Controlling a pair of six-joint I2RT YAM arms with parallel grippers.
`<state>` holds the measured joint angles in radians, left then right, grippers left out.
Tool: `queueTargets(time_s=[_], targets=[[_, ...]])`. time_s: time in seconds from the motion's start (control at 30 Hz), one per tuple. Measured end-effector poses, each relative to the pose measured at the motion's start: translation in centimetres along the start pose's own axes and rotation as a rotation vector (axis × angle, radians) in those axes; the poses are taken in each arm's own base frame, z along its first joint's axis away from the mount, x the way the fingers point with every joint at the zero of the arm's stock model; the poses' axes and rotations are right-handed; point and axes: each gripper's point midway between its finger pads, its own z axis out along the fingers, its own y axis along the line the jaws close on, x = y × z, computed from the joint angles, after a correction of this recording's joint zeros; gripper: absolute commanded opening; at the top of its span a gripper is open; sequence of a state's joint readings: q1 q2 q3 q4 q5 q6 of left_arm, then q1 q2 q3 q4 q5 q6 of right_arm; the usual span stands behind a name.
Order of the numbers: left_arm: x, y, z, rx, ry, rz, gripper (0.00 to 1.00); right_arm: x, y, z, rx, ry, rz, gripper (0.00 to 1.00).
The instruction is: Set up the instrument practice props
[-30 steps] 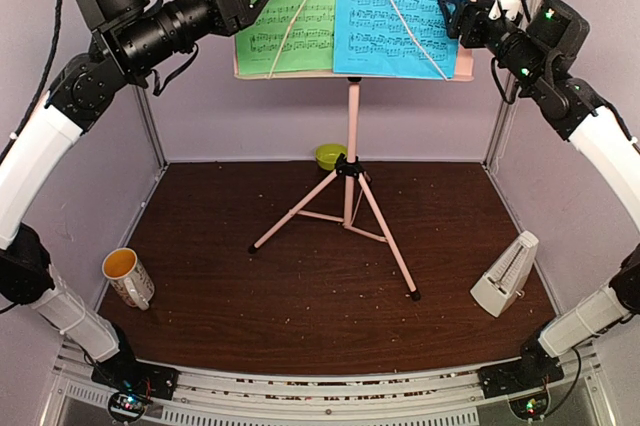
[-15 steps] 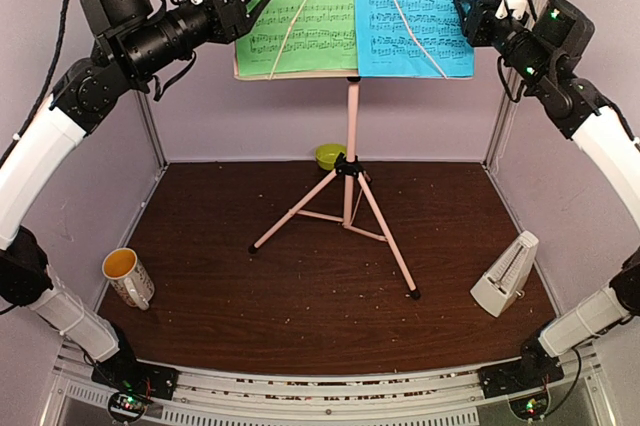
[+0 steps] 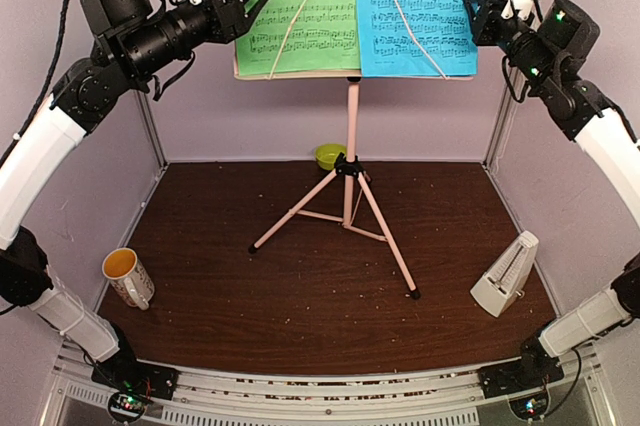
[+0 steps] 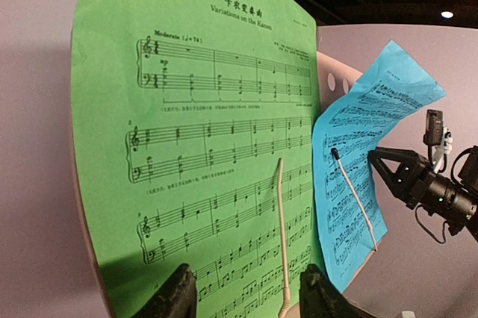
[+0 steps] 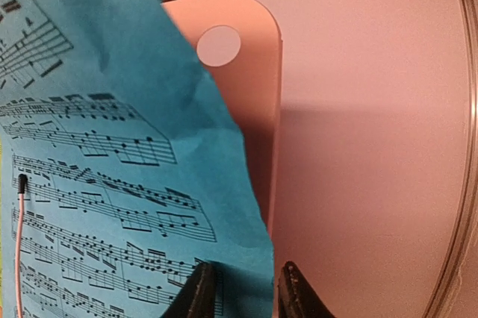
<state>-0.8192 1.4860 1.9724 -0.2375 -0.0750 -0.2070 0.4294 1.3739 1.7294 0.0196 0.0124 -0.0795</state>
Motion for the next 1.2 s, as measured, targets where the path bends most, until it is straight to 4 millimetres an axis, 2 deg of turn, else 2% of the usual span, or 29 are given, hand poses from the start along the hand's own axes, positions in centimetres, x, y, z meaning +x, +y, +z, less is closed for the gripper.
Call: queueTargets(time_s=[0.1, 0.17, 0.23, 0.3, 0.47, 0.53, 0.87, 1.07, 1.2], targets=[[0.0, 0.1, -0.1, -0.003, 0.0, 0.0, 0.5, -0.1, -0.2, -0.2, 0.009, -0.001, 0.003, 0.45], [-0.1, 0.2, -0.1, -0.004, -0.001, 0.0, 0.51, -0.1, -0.5, -0.3, 0.018, -0.003, 0.005, 0.57], [-0.3, 0.2, -0.3, -0.006, -0.004, 0.0, 0.51, -0.1, -0.6, -0.4, 0.024, -0.004, 0.005, 0.74], [-0.4, 0.3, -0.4, -0.01, -0.007, 0.0, 0.51, -0.1, -0.7, -0.5, 0.028, -0.007, 0.009, 0.85], [-0.7, 0.4, -0.5, -0.012, -0.011, -0.002, 0.51, -0.6, -0.7, -0.7, 0.02, -0.024, 0.013, 0.98], [-0.7, 0.4, -0.5, -0.011, -0.011, -0.003, 0.51, -1.0, -0.5, -0.7, 0.01, -0.033, 0.02, 1.0], [-0.7, 0.4, -0.5, -0.01, -0.011, -0.005, 0.51, -6.0, 0.4, 0.0, -0.058, -0.144, 0.072, 1.0], [-0.7, 0.4, -0.5, -0.008, -0.011, -0.007, 0.51, -7.6, 0.5, 0.8, -0.064, -0.183, 0.09, 1.0], [-0.7, 0.4, -0.5, -0.008, -0.011, -0.009, 0.51, -8.5, -0.1, 1.1, -0.03, -0.198, 0.095, 1.0]])
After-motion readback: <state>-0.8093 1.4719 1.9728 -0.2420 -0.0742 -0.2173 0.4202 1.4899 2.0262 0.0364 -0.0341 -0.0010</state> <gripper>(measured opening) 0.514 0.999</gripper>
